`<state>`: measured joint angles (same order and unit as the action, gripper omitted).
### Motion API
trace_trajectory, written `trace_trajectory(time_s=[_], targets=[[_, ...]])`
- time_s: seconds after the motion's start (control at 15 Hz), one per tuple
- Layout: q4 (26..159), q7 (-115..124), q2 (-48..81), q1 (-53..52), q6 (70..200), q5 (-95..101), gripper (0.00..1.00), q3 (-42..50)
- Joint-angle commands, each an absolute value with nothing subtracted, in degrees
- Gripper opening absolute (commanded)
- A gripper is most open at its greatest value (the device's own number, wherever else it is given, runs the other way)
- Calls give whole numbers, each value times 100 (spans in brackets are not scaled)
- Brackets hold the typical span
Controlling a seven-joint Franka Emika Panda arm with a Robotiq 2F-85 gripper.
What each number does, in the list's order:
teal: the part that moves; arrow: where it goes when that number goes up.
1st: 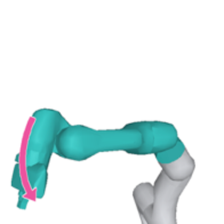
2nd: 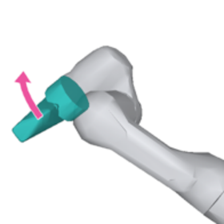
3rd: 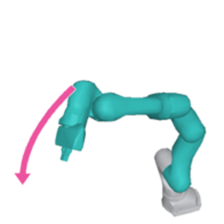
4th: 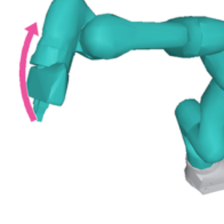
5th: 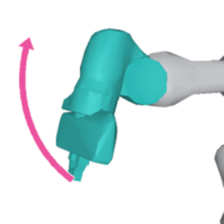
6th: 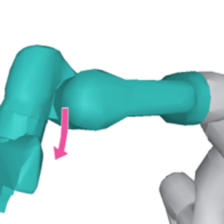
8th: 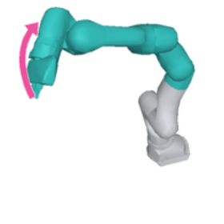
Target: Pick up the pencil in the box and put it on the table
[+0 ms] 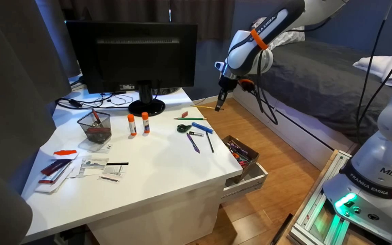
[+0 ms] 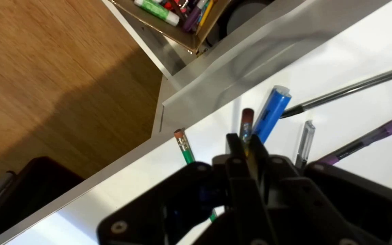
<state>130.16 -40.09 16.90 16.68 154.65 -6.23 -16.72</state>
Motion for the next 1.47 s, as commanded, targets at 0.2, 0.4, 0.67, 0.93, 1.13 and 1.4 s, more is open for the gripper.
trace_trajectory(time_s=[0.2, 0.4, 0.67, 0.93, 1.13, 1.4], targets=[[12467, -3811, 2225, 823, 15377, -60, 2, -866], [12318, -3981, 2462, 820, 15432, -39, 2, -897], [12126, -4105, 2751, 823, 15509, 15, 2, -912], [11936, -4083, 2971, 763, 15505, 215, 2, -863], [11808, -4061, 3083, 725, 15486, 359, 2, -850], [11648, -4070, 3228, 678, 15512, 467, 2, -872]])
